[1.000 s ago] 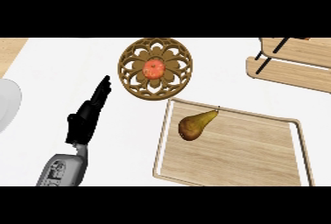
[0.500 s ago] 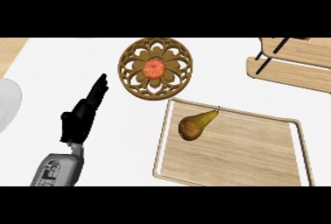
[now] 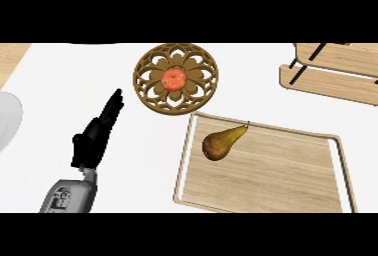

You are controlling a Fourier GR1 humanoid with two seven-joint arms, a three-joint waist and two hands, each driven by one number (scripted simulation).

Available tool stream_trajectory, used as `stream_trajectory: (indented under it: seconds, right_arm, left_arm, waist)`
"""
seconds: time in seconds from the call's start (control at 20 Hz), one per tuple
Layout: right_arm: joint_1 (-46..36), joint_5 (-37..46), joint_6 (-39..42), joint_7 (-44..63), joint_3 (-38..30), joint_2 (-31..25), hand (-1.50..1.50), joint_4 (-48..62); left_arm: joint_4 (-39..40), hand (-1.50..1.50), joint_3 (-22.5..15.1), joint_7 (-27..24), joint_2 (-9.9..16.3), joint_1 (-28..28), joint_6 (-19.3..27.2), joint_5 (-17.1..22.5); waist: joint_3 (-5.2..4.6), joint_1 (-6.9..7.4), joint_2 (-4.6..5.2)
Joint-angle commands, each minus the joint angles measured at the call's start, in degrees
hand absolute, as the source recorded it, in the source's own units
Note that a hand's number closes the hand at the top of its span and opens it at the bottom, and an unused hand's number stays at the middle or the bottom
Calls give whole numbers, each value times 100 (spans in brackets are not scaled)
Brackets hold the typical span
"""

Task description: Pick the tomato from the tray and place it in the tiered shelf

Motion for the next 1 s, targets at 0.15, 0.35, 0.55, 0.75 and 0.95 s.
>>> stream_trajectory:
  seconds: [0.15,0.35,0.55,0.75,0.95]
  right_arm:
    - [127,-663,-198,-187,-256,79,-150,-287]
    - [24,-1274,507,-273,-350,-109,-150,-816]
    - [164,-1668,390,-525,-406,88,-150,-782]
    - [-65,-1783,357,-162,-552,-144,-150,-1097]
    - [-96,-2507,196,-447,-1240,-454,-150,-1373]
  left_arm:
    - [-546,0,-18,428,96,202,-183,79]
    - [145,0,86,149,-17,-229,-35,-24]
    - [-543,0,-28,428,-45,200,-78,23]
    - [-175,0,-163,-123,-193,280,77,-218]
    - [-165,0,28,-159,4,304,-140,-19]
  waist:
    - [3,22,-10]
    - [0,-50,-13]
    - [3,5,-14]
    - [1,-4,-9]
    - [5,-24,-14]
